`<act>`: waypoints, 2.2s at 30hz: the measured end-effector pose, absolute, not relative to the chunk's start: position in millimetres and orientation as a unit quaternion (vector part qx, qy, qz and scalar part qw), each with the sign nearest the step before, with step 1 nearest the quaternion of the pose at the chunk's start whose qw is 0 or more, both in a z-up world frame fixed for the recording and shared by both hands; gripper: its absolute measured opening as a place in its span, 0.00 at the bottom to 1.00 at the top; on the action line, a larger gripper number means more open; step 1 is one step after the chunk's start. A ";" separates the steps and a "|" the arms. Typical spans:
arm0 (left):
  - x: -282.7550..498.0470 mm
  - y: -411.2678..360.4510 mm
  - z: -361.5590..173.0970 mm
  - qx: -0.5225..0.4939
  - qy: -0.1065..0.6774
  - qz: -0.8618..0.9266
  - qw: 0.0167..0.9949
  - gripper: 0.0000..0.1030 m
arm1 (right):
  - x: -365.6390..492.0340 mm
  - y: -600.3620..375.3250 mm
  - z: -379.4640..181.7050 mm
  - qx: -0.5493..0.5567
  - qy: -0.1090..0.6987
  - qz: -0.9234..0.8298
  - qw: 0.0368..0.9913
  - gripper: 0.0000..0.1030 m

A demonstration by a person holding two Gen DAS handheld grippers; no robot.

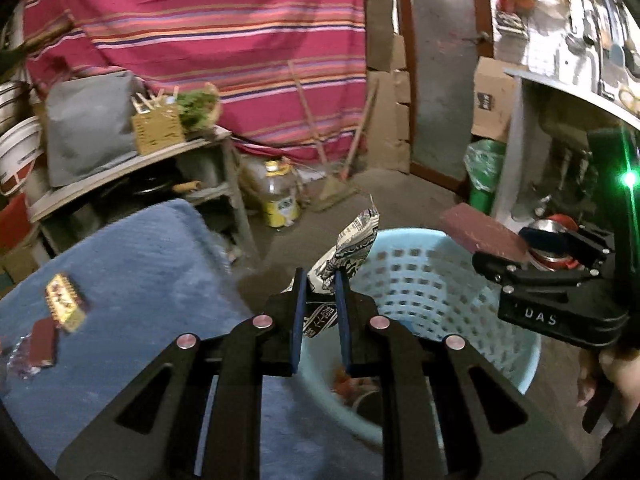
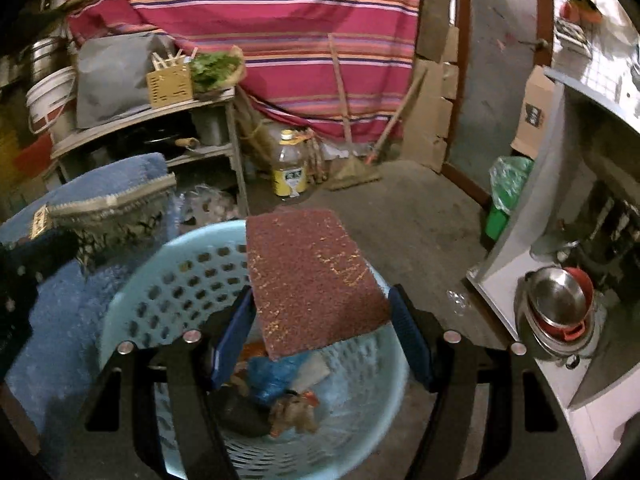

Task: Collect trash
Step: 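Carry the wrapper and pad over the basket and open both grippers, then move the left gripper to the orange snack bag while the right moves to the second brown pad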

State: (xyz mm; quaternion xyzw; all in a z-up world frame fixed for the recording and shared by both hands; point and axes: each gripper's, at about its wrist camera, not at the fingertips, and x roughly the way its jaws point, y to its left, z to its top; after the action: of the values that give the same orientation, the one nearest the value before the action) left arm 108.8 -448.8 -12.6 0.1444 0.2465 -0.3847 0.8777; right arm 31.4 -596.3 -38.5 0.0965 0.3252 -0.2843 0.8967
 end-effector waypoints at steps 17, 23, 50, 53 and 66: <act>124.1 -407.7 -4.6 0.116 0.254 -0.346 0.896 0.79 | 38.3 -589.7 -45.4 0.106 0.330 -0.261 0.901 0.66; 151.5 -343.6 13.9 0.095 0.241 -0.277 0.925 0.90 | 52.1 -569.2 -51.7 0.093 0.350 -0.260 0.895 0.70; 311.7 -26.2 -18.5 0.022 0.291 0.023 0.956 0.95 | 223.5 -313.8 -21.4 0.051 0.271 -0.089 0.957 0.87; 324.0 -15.5 -30.4 0.010 0.310 0.028 0.950 0.95 | 239.3 -282.2 -24.8 0.036 0.273 -0.074 0.959 0.87; 359.4 -7.1 -65.9 0.003 0.374 0.002 0.928 0.59 | 299.3 -225.6 -55.6 0.021 0.347 -0.013 0.938 0.87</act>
State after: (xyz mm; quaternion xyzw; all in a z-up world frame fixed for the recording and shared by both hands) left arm 359.4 -7.1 -65.9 0.0030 0.3737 0.0019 0.9276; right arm 299.3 -225.6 -55.6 0.0208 0.3466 -0.0125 0.9377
